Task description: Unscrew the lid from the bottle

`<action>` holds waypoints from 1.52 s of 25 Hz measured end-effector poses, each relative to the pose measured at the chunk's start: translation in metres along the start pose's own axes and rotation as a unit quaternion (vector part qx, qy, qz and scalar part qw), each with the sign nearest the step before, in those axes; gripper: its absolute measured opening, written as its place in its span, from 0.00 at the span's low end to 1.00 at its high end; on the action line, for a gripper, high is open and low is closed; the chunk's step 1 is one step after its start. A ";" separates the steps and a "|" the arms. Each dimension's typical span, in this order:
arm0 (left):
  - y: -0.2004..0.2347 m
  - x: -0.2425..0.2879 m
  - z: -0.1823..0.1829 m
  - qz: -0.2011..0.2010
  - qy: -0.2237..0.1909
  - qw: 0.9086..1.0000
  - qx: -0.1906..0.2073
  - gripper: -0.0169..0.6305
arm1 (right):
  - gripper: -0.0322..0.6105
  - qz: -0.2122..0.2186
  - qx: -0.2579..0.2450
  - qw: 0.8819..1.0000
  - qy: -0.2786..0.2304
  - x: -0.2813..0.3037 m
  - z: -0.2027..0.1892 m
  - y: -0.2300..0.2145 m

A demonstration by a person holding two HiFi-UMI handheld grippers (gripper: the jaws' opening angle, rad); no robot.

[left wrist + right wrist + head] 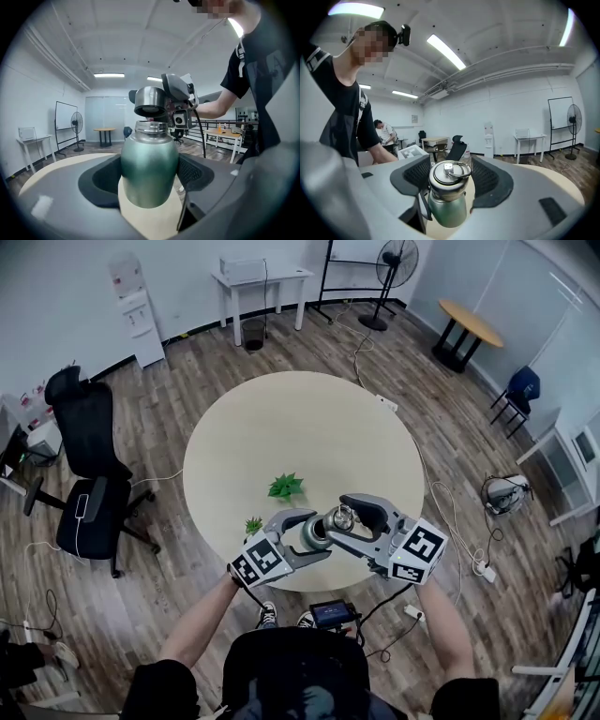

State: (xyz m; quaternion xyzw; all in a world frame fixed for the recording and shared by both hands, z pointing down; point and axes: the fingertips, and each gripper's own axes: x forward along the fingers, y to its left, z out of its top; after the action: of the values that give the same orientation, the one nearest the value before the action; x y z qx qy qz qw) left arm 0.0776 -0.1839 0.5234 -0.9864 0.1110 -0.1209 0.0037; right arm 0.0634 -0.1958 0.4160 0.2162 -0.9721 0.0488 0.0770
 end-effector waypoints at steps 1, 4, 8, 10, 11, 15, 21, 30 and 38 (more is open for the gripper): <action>0.003 0.000 -0.001 0.011 -0.003 1.000 -0.007 0.58 | 0.48 -0.017 0.009 1.000 -0.014 -0.004 0.003 -0.006; 0.015 -0.005 0.000 0.049 -0.014 0.998 -0.024 0.58 | 0.48 -0.084 0.027 0.995 -0.055 -0.017 0.010 -0.029; 0.040 -0.018 0.004 0.116 -0.027 0.992 -0.048 0.58 | 0.48 -0.180 0.021 0.980 -0.081 -0.033 0.008 -0.053; 0.053 -0.024 0.005 0.154 -0.029 0.986 -0.063 0.58 | 0.48 -0.223 0.019 0.971 -0.083 -0.040 0.000 -0.061; 0.059 -0.027 0.006 0.172 -0.028 0.982 -0.069 0.58 | 0.48 -0.243 0.020 0.966 -0.083 -0.043 -0.006 -0.065; 0.075 -0.040 0.009 0.230 -0.031 0.969 -0.087 0.58 | 0.48 -0.305 0.030 0.948 -0.081 -0.053 -0.028 -0.075; 0.087 -0.056 0.014 0.285 -0.044 0.952 -0.106 0.58 | 0.48 -0.350 0.048 0.932 -0.083 -0.063 -0.052 -0.078; 0.089 -0.062 0.017 0.303 -0.045 0.947 -0.096 0.58 | 0.48 -0.363 0.048 0.927 -0.079 -0.058 -0.059 -0.073; 0.090 -0.063 0.017 0.303 -0.044 0.947 -0.096 0.58 | 0.48 -0.363 0.046 0.928 -0.072 -0.057 -0.058 -0.073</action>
State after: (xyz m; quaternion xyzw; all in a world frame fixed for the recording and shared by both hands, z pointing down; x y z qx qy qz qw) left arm 0.0028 -0.2584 0.4885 -0.9062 0.4157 -0.0595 -0.0499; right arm 0.1529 -0.2313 0.4683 0.5606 -0.8268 0.0461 0.0091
